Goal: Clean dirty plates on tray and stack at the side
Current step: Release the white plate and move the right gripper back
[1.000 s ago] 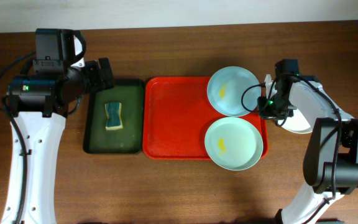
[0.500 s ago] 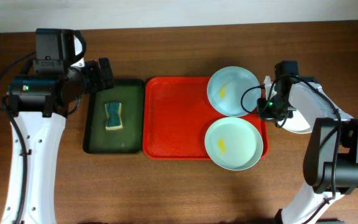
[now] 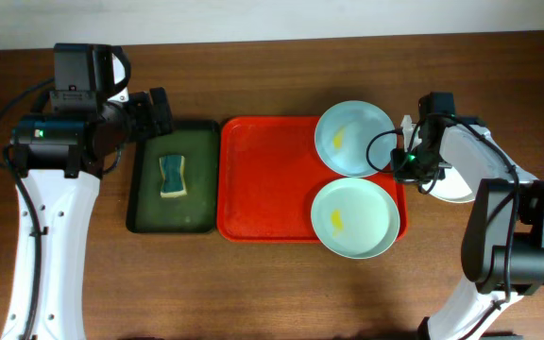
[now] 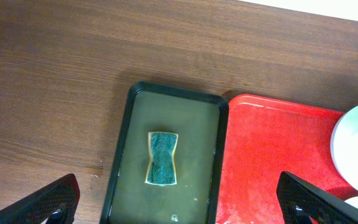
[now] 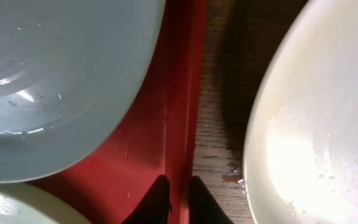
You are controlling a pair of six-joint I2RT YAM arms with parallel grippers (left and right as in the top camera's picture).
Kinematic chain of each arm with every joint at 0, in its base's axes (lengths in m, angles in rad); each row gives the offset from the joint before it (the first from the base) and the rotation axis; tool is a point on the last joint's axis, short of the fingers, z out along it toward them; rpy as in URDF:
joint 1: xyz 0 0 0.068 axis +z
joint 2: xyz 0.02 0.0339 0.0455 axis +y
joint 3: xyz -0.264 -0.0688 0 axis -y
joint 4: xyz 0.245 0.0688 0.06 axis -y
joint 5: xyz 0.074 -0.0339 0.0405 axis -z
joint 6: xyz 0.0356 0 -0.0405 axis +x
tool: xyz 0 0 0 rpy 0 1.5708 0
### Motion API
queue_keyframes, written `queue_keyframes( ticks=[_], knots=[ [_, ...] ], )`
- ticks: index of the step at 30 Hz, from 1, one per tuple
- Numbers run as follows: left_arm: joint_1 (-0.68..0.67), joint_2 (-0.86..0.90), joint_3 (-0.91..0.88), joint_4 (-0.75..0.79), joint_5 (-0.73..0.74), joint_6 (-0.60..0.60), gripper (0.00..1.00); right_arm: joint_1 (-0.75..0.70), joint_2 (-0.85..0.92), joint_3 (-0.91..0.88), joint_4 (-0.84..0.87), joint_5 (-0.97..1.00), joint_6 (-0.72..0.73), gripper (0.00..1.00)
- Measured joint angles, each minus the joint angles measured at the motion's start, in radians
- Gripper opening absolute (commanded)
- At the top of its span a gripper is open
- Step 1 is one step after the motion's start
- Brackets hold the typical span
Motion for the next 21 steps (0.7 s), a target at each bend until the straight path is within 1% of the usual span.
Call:
queue_keyframes(
  ticks=[7, 9, 13, 15, 17, 18, 19, 21],
  knots=[
    [0.000, 0.000, 0.000, 0.000, 0.000, 0.000, 0.99, -0.002, 0.000, 0.000, -0.001, -0.023, 0.000, 0.15],
    [0.000, 0.000, 0.000, 0.000, 0.000, 0.000, 0.99, -0.002, 0.000, 0.000, -0.001, -0.026, 0.001, 0.18],
    [0.000, 0.000, 0.000, 0.000, 0.000, 0.000, 0.99, -0.002, 0.000, 0.000, -0.001, -0.034, -0.002, 0.19],
    [0.000, 0.000, 0.000, 0.000, 0.000, 0.000, 0.99, -0.002, 0.000, 0.000, -0.002, -0.037, -0.002, 0.28],
    [0.000, 0.000, 0.000, 0.000, 0.000, 0.000, 1.00, -0.001, 0.000, 0.000, -0.004, -0.051, -0.001, 0.33],
    [0.000, 0.000, 0.000, 0.000, 0.000, 0.000, 0.99, -0.001, 0.000, 0.002, -0.019, -0.055, -0.002, 0.36],
    [0.000, 0.000, 0.000, 0.000, 0.000, 0.000, 0.99, 0.000, 0.000, 0.019, -0.073, -0.060, -0.003, 0.40],
    [0.000, 0.000, 0.000, -0.002, 0.000, 0.000, 0.99, 0.000, 0.006, 0.137, -0.270, -0.065, 0.002, 0.66]
  ],
)
